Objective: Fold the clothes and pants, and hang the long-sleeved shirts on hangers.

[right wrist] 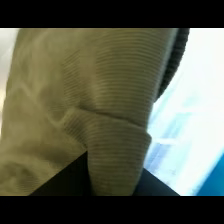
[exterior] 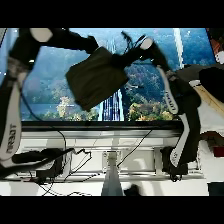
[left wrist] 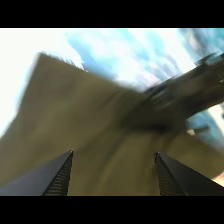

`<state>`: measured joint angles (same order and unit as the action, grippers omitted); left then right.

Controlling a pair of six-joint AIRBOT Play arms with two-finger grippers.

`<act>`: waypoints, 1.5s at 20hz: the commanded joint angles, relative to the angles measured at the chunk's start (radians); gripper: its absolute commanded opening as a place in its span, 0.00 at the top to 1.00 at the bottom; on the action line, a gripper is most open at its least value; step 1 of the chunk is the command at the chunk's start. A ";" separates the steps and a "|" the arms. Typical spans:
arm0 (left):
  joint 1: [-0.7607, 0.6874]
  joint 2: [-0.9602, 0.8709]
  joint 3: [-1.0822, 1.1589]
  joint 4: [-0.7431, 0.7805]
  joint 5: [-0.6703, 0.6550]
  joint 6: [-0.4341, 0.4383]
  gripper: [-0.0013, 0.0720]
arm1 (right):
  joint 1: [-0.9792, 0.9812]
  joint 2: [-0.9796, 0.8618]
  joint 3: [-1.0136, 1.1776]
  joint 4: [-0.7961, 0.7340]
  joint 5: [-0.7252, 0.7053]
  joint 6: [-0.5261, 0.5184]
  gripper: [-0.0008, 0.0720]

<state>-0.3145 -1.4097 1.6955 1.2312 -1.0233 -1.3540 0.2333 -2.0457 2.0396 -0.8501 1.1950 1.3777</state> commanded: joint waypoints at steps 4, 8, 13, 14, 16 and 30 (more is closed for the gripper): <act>0.032 0.249 0.000 0.122 -0.003 0.000 0.25 | -0.247 0.353 0.014 -0.337 0.085 0.143 0.95; 0.032 0.327 0.000 0.123 -0.003 0.000 0.25 | -0.506 0.577 0.014 -0.523 0.216 0.294 0.95; 0.032 0.339 0.000 0.123 -0.003 0.000 0.25 | -0.888 0.800 0.014 -0.679 0.354 0.472 0.95; 0.032 0.339 0.000 0.123 -0.003 0.000 0.25 | -0.956 0.823 0.014 -0.685 0.412 0.512 0.95; 0.032 0.339 0.000 0.123 -0.003 0.000 0.25 | -1.069 0.845 0.013 -0.684 0.554 0.576 0.95; 0.032 0.339 0.000 0.123 -0.003 0.000 0.24 | -1.173 0.852 0.012 -0.683 0.494 0.779 0.75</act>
<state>-0.2829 -1.0714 1.6955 1.3540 -1.0260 -1.3540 -0.9367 -1.1950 2.0514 -1.5379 1.7565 2.2330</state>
